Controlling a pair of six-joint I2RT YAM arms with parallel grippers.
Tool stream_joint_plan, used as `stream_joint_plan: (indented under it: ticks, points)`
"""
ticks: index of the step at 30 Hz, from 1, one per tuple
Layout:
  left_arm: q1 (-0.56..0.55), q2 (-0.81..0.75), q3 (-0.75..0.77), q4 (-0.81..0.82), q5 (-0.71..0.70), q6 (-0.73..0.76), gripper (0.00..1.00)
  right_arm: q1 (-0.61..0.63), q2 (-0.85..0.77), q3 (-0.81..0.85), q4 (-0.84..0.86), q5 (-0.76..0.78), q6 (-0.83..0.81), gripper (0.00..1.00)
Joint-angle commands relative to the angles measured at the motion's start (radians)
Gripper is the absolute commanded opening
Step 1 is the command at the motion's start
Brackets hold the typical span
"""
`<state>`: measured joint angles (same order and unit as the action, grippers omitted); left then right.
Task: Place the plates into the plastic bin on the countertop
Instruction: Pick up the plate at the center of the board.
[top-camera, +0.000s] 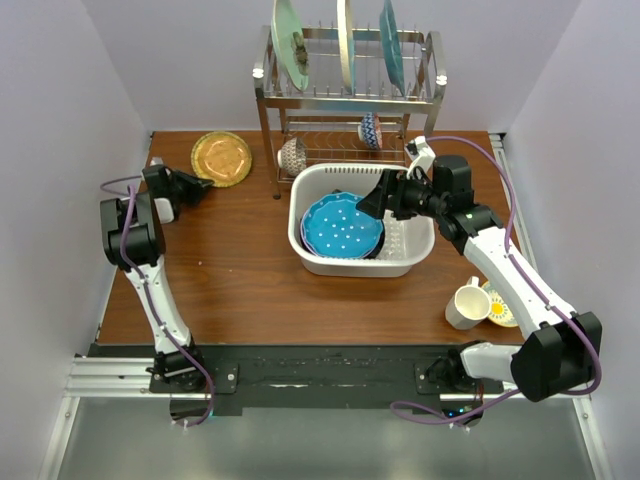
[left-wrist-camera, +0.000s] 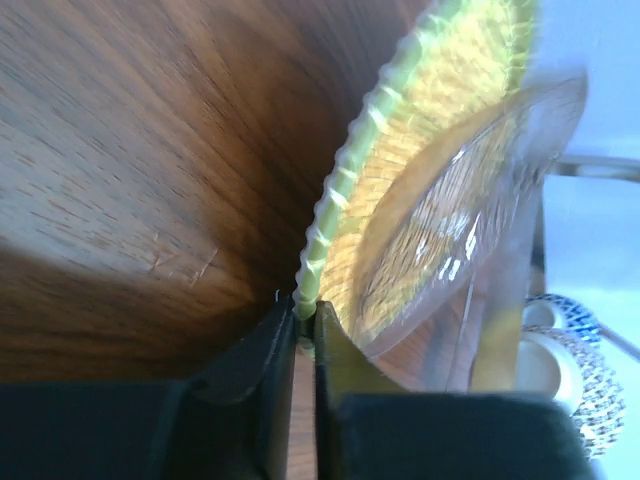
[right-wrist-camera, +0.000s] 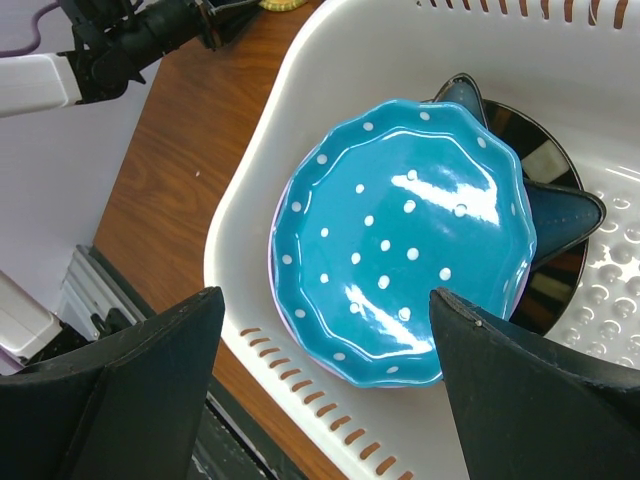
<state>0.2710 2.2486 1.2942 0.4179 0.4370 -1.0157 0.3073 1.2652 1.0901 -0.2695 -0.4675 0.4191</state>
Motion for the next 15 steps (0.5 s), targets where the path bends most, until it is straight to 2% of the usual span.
stream_joint_plan:
  ticks: [1, 3, 15]
  points:
    - [0.005, 0.071, -0.021, -0.051, -0.024, 0.003, 0.05, 0.001, -0.006, 0.014, 0.012, -0.026, -0.003, 0.87]
    - [0.005, 0.069, -0.030, -0.051, -0.024, 0.003, 0.00, 0.001, -0.004, 0.013, 0.013, -0.028, -0.003, 0.87]
    - [0.008, -0.043, -0.165, 0.016, 0.014, -0.032, 0.00, 0.001, -0.015, -0.006, 0.038, -0.045, 0.023, 0.87]
